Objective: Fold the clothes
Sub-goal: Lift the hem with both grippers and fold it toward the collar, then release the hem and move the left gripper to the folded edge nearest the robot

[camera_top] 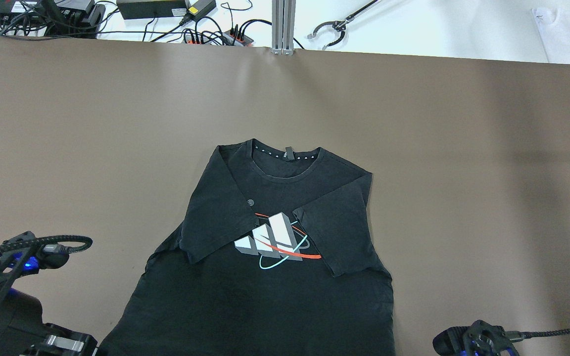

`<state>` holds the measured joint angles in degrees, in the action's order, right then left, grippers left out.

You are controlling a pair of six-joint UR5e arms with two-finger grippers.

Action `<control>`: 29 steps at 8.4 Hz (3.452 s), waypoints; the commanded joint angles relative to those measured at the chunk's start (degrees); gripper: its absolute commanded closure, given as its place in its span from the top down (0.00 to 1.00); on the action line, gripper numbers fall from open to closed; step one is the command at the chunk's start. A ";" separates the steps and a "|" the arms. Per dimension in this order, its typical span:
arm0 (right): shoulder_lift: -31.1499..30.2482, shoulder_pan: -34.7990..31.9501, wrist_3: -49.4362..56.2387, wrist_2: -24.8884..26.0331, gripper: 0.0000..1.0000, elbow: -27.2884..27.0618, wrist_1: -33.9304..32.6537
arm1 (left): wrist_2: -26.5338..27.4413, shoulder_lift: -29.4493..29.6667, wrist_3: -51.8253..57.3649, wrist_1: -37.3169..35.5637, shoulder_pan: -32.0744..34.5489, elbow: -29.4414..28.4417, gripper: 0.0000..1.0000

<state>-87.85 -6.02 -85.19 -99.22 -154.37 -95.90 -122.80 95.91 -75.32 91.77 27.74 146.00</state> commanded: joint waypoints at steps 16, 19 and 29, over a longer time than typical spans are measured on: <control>22.19 -35.29 13.29 1.14 0.00 49.91 7.79 | 18.91 34.61 1.05 12.80 17.27 -63.45 0.00; 22.11 -35.12 13.73 1.05 0.00 59.08 20.48 | 19.00 34.43 2.79 13.79 16.46 -63.82 0.00; 20.17 -35.47 19.97 -3.61 0.94 50.22 20.14 | 9.85 7.64 17.14 31.42 11.57 -44.04 1.00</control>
<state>-67.72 -41.64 -64.89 -103.10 -104.05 -75.89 -113.21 108.40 -57.15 115.96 44.10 100.98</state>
